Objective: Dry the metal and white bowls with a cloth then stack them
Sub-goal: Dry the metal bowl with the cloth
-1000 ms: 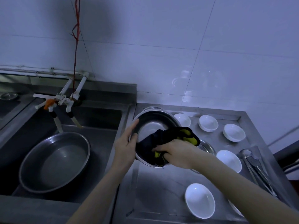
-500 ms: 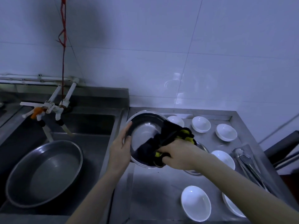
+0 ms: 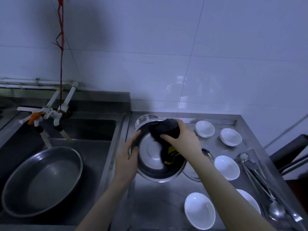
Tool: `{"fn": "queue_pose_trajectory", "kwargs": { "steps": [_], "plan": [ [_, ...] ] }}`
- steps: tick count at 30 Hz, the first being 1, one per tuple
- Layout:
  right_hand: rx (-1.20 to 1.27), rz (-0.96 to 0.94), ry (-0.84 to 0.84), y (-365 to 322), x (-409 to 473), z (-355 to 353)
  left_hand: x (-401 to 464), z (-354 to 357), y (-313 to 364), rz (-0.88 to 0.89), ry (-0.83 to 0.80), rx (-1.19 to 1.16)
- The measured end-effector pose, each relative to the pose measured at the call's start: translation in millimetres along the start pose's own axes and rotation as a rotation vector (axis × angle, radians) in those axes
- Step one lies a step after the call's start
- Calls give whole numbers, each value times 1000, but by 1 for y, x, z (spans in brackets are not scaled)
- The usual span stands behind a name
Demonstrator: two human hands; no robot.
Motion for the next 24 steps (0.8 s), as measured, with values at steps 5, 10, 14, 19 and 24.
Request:
{"fn": "queue_pose_trajectory", "kwargs": {
  "steps": [5, 10, 14, 19, 24],
  "plan": [
    [390, 326, 81, 20, -37, 32, 5, 0, 5, -74, 93, 15],
    [220, 183, 105, 14, -22, 19, 5, -12, 0, 48, -27, 261],
    [-314, -178, -287, -19, 17, 1, -1, -4, -1, 112, -217, 261],
    [-246, -198, -138, -27, 10, 3, -1, -7, 2, 113, -112, 202],
    [339, 213, 45, 21, -39, 31, -3, -19, -6, 16, 106, 158]
  ]
}}
Point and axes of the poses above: each hand's wrist, its own x-axis towards the middle knuckle, its own z-axis out of the palm, y = z × x, the point moved 4 cm from there along x, towards the middle knuckle, and after that the axes turned 14 degrees about x, right-handed, at the moved point
